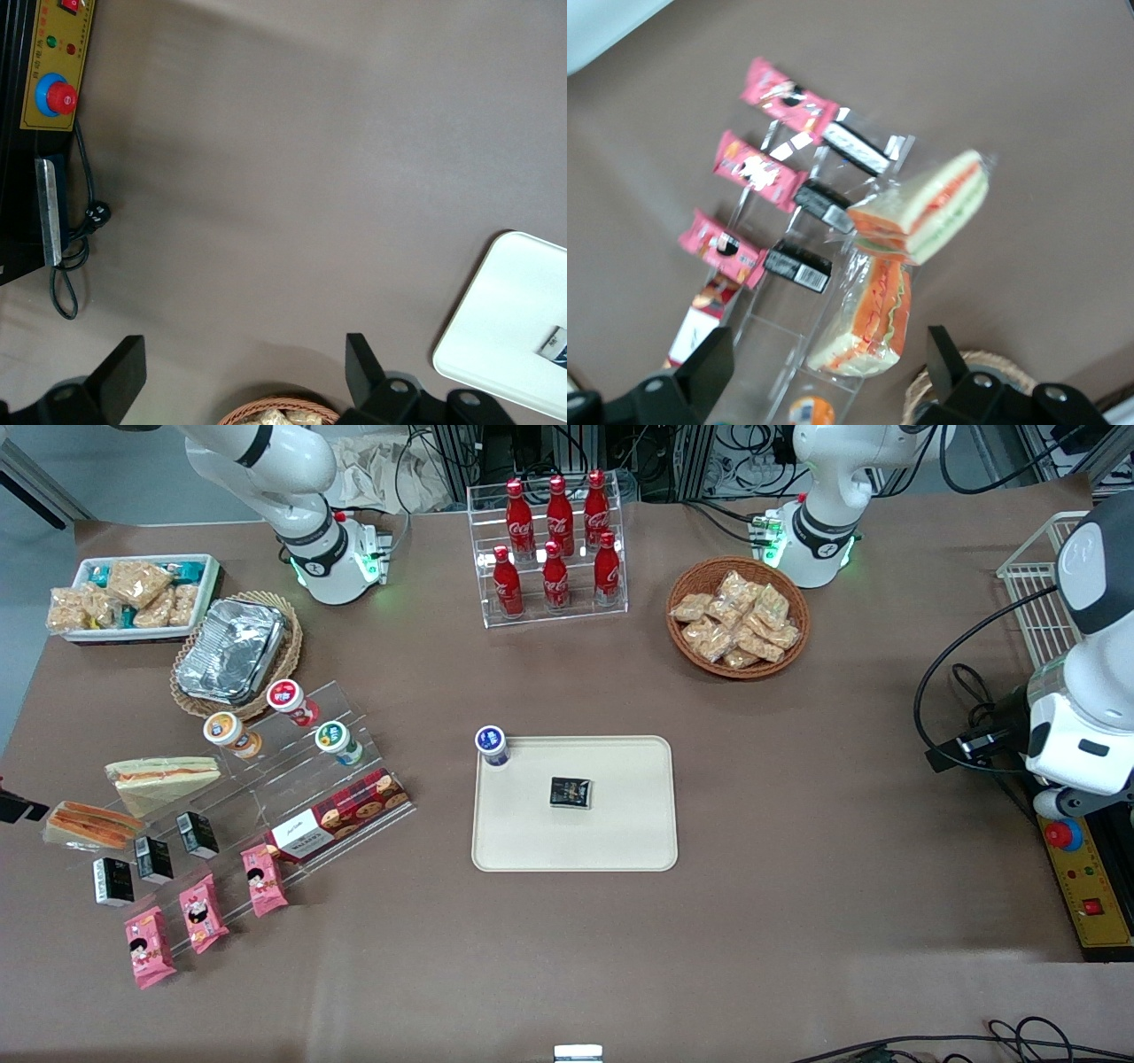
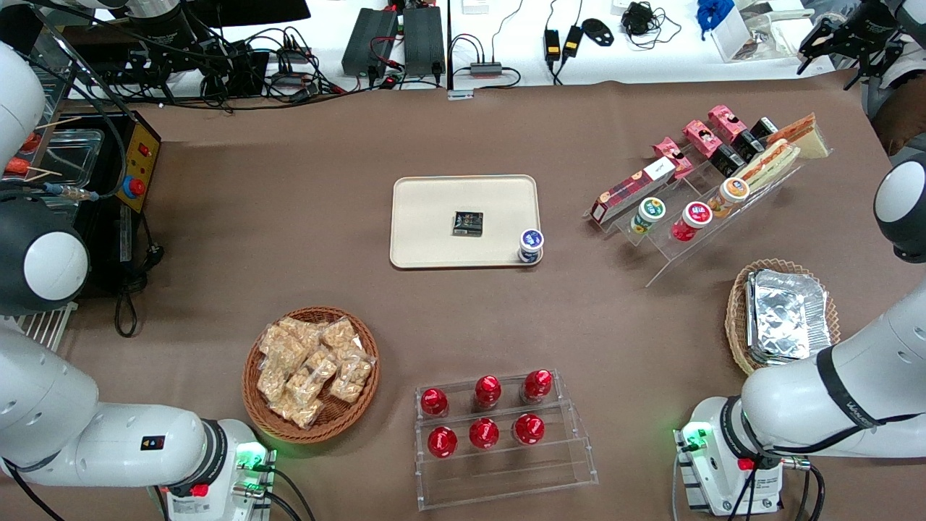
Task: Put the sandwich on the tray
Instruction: 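Move the right gripper down to the wrapped sandwich on the acrylic rack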
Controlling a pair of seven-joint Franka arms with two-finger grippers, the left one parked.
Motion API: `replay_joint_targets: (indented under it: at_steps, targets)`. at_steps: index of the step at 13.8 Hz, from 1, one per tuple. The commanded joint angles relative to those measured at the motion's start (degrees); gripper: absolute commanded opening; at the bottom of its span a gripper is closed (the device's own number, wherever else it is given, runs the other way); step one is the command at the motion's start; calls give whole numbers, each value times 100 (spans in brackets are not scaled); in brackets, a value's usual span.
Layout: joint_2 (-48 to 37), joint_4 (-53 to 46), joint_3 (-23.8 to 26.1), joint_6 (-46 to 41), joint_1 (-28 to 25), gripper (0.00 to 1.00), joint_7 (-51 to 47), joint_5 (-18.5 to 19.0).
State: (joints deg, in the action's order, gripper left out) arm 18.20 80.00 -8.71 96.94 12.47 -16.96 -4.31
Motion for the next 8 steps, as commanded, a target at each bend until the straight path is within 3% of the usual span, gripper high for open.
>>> replay_joint_targets:
  at_steps: [1, 4, 6, 8]
  targets:
    - [183, -11, -25, 0, 124, 97, -1323, 18]
    - [333, -11, -52, 201, 256, 97, -3062, 9]
    - [526, -11, -43, 281, 414, 97, -3585, -52]
    - [684, -20, -52, 290, 554, 97, -4032, -464]
